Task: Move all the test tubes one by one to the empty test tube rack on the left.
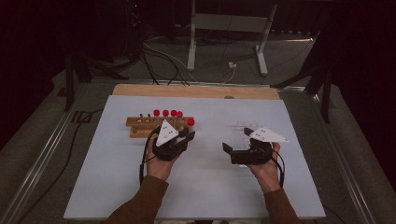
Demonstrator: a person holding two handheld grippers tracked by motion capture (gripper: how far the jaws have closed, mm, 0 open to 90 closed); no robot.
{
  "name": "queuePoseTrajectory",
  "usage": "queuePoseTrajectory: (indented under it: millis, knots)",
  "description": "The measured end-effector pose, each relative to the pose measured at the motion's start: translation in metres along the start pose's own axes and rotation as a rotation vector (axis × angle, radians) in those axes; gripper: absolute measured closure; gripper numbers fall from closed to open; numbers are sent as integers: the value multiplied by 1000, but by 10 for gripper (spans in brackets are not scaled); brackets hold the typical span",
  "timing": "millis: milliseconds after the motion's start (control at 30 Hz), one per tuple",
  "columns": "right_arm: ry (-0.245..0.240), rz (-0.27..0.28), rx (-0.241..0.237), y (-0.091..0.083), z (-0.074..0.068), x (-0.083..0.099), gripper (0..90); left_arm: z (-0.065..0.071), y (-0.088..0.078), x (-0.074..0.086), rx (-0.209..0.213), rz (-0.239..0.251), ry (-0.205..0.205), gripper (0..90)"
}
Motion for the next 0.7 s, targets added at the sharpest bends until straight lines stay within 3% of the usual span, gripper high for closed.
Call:
queuePoseTrajectory:
  millis: [700]
  knots:
    - [3, -7, 43, -14, 21, 12, 0, -30, -21, -8, -75, 19, 8, 760]
Point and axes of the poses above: each handheld gripper's, and its own axes: y roughly forward along the jaws, x roughly out of its underside, z roughly to its right, the point moved 6 cm from there along y, roughly forward along the jaws, and after that the axes turned 15 degrees about z, right-handed, at the moved point
